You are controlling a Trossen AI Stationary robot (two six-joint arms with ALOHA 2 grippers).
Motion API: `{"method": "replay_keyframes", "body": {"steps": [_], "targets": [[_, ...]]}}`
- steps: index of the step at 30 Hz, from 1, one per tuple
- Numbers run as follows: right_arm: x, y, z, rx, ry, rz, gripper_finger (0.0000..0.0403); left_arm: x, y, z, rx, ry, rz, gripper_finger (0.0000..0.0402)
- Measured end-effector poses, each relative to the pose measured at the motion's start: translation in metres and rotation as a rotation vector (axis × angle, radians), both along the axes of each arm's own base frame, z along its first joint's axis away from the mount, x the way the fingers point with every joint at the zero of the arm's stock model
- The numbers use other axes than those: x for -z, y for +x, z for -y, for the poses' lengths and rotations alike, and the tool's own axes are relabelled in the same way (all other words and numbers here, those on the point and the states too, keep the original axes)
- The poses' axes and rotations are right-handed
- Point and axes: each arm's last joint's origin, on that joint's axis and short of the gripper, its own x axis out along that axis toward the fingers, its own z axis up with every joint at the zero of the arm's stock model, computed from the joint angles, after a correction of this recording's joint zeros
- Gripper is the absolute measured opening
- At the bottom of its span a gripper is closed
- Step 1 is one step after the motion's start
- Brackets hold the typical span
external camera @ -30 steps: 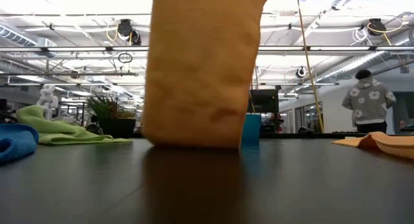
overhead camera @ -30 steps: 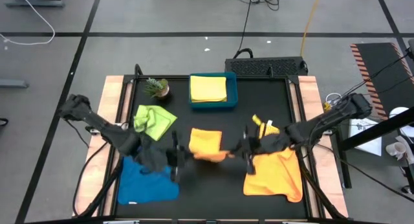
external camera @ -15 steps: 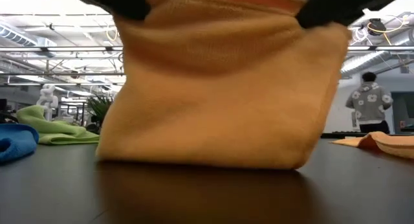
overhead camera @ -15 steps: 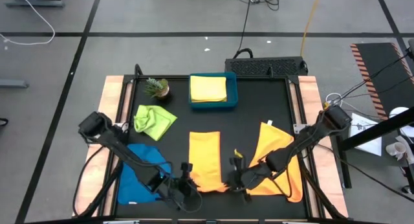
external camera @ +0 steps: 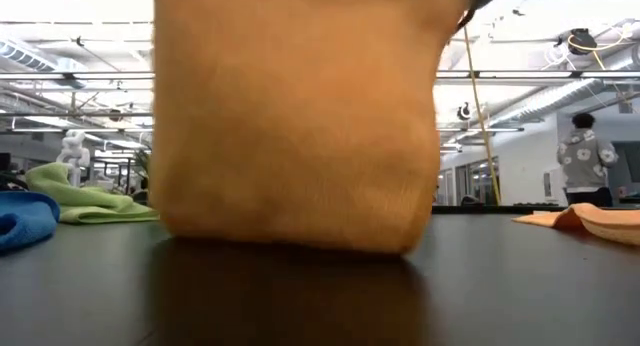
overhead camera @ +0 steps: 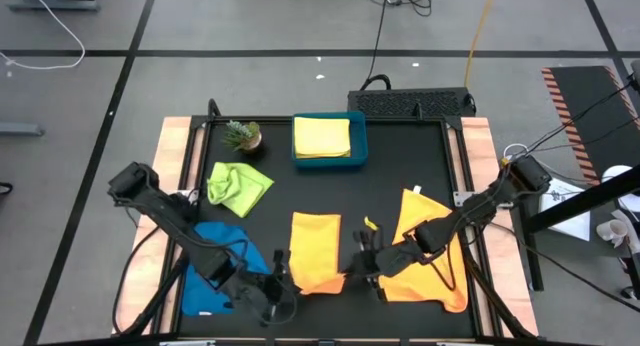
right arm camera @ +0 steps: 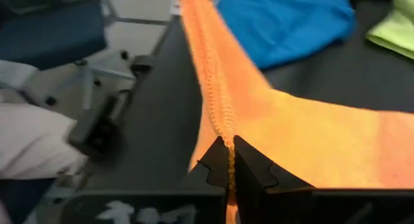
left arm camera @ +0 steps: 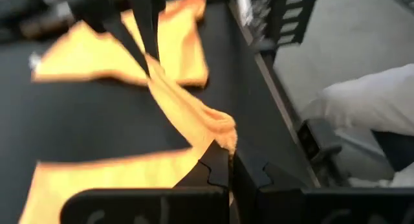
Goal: Fold microfiber towels
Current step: Fold the top orange microfiber cloth
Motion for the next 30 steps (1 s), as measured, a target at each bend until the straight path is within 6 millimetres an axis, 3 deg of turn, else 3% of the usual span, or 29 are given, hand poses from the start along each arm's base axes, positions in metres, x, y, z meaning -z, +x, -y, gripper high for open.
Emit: {"method": "replay_keyframes", "body": {"steps": [8, 13, 21, 30], "targets": [[0.024, 0.012, 0.021, 0.081, -0.024, -0.072, 0.0, 0.027, 0.006, -0.019, -0.156, -0.005, -0.204, 0.0], [0.042, 0.012, 0.046, 0.185, -0.02, -0.094, 0.0, 0.038, 0.012, -0.045, -0.268, 0.04, -0.269, 0.0], [0.067, 0.012, 0.086, 0.298, 0.027, 0.008, 0.0, 0.079, 0.014, -0.091, -0.388, 0.051, -0.334, 0.0], [0.084, 0.02, 0.106, 0.337, -0.017, 0.005, 0.0, 0.08, 0.0, -0.115, -0.454, 0.012, -0.308, 0.0]]}}
